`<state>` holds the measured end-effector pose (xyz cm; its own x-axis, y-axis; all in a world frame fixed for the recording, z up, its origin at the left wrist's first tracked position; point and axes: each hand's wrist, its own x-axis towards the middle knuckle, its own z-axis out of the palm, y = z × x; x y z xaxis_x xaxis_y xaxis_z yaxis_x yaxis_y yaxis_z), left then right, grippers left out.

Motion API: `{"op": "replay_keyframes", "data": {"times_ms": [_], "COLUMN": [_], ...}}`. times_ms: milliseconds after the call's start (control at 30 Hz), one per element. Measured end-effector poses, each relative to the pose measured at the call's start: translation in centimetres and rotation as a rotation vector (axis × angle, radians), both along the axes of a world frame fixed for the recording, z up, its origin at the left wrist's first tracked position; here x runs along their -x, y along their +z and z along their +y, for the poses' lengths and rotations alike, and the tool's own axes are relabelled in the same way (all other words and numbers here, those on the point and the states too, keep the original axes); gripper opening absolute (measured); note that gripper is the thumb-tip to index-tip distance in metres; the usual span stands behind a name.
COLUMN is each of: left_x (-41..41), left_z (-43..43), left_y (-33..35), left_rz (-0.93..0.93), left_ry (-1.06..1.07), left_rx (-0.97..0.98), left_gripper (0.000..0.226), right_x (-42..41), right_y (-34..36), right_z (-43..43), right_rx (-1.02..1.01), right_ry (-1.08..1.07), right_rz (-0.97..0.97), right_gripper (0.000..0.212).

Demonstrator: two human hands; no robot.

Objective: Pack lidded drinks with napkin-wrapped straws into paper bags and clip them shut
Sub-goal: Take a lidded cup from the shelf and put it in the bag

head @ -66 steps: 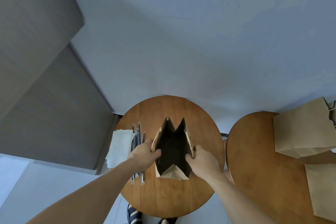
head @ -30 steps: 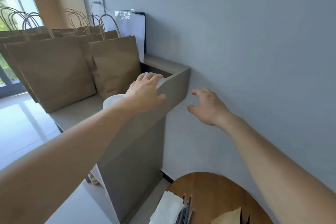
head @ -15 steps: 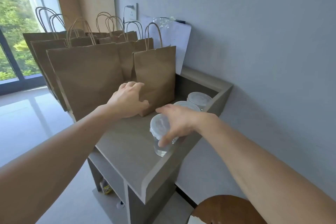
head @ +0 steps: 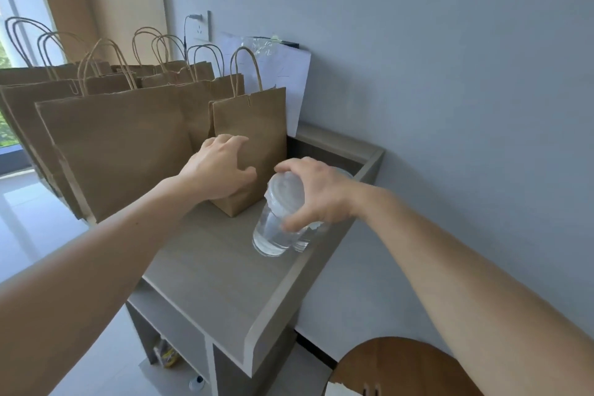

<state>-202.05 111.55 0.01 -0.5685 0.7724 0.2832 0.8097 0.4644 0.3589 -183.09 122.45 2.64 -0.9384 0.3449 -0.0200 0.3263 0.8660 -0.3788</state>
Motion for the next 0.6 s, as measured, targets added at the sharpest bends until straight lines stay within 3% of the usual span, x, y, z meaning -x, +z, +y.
{"op": "replay_keyframes", "data": {"times_ms": [333, 600], "left_x": [-11.2, -27.9], "left_z": [8.0, 15.2], "left_y": [3.1, -2.5], "left_rz": [0.078, 0.049], "left_ry": [-0.232, -0.452], "left_rx": [-0.023, 0.099], "left_gripper": [0.07, 0.073], "right_x": [-15.9, -32.0], "right_y": [4.5, -2.5], "right_z": [3.9, 7.8], "right_rx": [0.028, -0.022], "right_ry": [-0.284, -0.54], "right_rz": [0.348, 0.182], "right_gripper": [0.099, 0.096]}}
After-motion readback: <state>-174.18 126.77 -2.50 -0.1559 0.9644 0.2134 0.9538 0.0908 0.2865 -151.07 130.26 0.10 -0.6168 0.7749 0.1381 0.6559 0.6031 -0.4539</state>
